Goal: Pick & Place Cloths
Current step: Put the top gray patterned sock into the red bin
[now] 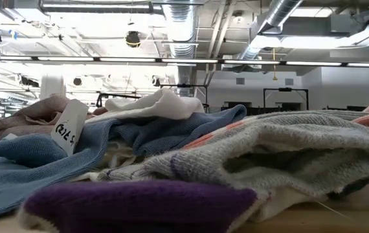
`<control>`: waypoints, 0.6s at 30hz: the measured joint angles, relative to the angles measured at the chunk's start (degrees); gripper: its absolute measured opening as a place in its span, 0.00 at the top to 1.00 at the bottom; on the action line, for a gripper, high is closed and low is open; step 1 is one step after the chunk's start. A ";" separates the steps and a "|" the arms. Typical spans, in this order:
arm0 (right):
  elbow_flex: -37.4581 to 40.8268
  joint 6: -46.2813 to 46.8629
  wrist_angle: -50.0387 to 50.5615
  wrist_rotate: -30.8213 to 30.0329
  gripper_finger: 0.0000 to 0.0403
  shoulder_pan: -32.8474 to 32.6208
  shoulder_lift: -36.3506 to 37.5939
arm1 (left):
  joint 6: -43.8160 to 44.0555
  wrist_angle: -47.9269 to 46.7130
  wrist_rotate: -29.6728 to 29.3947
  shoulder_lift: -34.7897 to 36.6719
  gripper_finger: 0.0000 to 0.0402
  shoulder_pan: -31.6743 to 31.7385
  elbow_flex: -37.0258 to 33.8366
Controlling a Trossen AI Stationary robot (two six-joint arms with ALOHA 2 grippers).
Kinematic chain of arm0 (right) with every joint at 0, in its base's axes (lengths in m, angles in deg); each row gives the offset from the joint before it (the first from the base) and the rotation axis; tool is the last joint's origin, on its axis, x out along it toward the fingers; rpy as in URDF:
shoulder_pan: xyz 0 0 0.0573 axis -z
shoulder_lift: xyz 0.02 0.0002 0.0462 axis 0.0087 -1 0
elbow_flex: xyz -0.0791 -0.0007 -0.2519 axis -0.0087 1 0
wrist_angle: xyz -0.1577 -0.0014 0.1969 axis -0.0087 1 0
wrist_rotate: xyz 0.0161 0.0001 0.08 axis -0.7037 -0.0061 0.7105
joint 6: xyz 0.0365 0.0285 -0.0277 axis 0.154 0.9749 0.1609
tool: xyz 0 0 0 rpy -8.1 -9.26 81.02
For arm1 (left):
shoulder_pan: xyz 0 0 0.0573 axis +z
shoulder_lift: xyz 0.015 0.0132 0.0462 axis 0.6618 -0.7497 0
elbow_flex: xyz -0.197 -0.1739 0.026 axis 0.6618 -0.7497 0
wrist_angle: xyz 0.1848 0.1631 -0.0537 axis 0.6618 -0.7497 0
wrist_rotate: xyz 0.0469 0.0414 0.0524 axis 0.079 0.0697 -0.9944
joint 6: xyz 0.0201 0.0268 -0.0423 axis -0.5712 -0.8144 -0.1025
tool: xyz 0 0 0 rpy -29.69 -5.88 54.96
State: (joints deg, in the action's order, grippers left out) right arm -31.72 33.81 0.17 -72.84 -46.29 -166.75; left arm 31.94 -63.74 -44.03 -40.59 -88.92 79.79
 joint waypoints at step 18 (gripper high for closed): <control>-0.31 -29.06 -5.44 -7.10 0.07 26.39 -0.64 | 0.00 0.01 0.25 0.00 0.59 0.00 0.00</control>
State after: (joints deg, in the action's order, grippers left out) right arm -32.03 4.75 -5.27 -79.94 -19.90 -167.39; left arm 31.94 -63.73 -43.78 -40.59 -88.92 79.79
